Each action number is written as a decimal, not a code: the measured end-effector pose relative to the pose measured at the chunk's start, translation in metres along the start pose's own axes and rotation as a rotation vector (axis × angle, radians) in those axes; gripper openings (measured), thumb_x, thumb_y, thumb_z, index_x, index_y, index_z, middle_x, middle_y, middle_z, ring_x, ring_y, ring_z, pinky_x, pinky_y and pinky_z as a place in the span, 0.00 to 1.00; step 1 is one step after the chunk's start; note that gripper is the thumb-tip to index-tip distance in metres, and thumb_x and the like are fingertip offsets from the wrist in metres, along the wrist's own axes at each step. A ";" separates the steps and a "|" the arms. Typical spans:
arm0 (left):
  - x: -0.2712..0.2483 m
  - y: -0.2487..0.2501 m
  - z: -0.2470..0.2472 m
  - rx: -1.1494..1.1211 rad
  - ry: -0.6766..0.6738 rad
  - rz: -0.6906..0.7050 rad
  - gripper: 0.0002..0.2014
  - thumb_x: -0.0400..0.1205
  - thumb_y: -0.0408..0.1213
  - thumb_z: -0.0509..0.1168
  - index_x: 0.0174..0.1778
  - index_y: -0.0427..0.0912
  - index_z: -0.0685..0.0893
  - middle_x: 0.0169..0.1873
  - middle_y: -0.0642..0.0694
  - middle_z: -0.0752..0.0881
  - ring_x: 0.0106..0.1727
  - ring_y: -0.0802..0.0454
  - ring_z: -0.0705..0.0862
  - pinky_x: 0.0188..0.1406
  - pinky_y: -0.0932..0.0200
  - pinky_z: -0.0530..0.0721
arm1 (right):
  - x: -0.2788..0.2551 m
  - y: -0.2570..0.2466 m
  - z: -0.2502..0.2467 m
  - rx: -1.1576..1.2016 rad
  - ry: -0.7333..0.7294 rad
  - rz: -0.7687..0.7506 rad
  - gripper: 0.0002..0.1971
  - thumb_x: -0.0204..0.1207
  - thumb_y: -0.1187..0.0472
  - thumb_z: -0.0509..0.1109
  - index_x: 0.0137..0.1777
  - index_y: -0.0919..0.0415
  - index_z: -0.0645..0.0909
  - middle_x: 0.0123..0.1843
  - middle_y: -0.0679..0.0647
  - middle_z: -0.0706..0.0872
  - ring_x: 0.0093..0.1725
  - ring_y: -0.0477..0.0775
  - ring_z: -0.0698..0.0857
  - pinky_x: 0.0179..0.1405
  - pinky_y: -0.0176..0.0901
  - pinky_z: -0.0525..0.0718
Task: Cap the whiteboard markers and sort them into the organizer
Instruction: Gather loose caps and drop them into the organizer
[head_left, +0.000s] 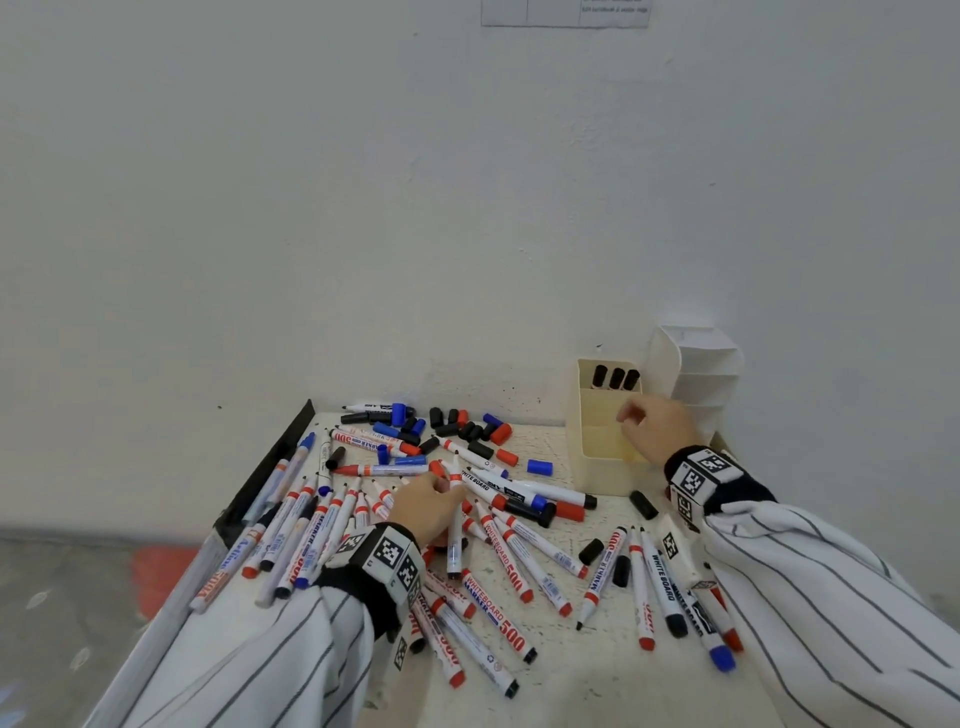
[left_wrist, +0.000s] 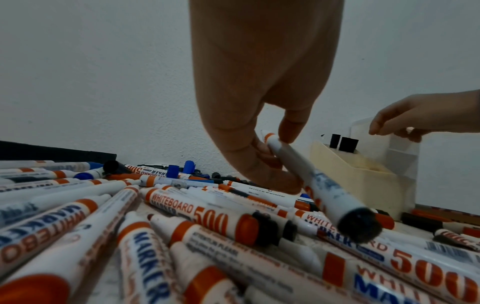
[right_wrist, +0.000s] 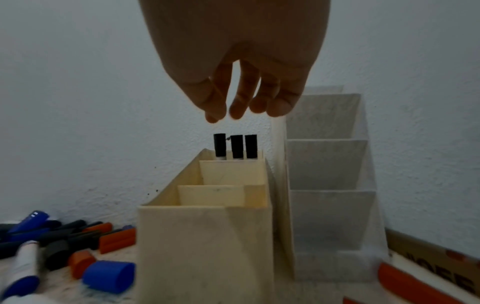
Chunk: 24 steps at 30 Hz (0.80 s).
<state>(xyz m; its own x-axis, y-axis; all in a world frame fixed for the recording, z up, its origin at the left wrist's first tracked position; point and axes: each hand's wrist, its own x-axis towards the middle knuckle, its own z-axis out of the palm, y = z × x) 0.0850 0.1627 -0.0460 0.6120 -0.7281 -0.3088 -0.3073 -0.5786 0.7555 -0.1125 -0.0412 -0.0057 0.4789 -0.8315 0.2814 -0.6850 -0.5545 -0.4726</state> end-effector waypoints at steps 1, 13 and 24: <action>-0.002 -0.002 0.000 0.017 0.013 0.006 0.11 0.83 0.46 0.59 0.53 0.42 0.78 0.45 0.45 0.83 0.45 0.50 0.83 0.51 0.57 0.84 | -0.007 -0.001 0.000 -0.010 -0.090 0.040 0.07 0.76 0.69 0.63 0.46 0.63 0.83 0.50 0.57 0.85 0.51 0.54 0.80 0.49 0.38 0.73; -0.022 -0.018 -0.001 0.018 -0.018 0.026 0.10 0.82 0.47 0.61 0.51 0.44 0.78 0.48 0.44 0.85 0.50 0.47 0.86 0.55 0.50 0.85 | -0.074 -0.017 0.034 -0.349 -0.744 0.005 0.15 0.74 0.52 0.70 0.60 0.51 0.82 0.63 0.50 0.76 0.58 0.48 0.77 0.56 0.37 0.74; -0.036 -0.029 -0.005 -0.018 0.008 0.110 0.06 0.82 0.47 0.62 0.48 0.49 0.77 0.40 0.53 0.81 0.46 0.53 0.83 0.48 0.57 0.83 | -0.075 -0.048 0.019 0.158 -0.329 -0.087 0.11 0.82 0.62 0.60 0.62 0.53 0.75 0.47 0.50 0.80 0.46 0.48 0.78 0.47 0.35 0.73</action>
<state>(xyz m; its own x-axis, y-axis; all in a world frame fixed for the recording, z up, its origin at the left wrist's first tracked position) 0.0755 0.2078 -0.0533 0.5813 -0.7837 -0.2190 -0.3598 -0.4889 0.7947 -0.1052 0.0487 -0.0202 0.7003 -0.7118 0.0548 -0.5527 -0.5892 -0.5894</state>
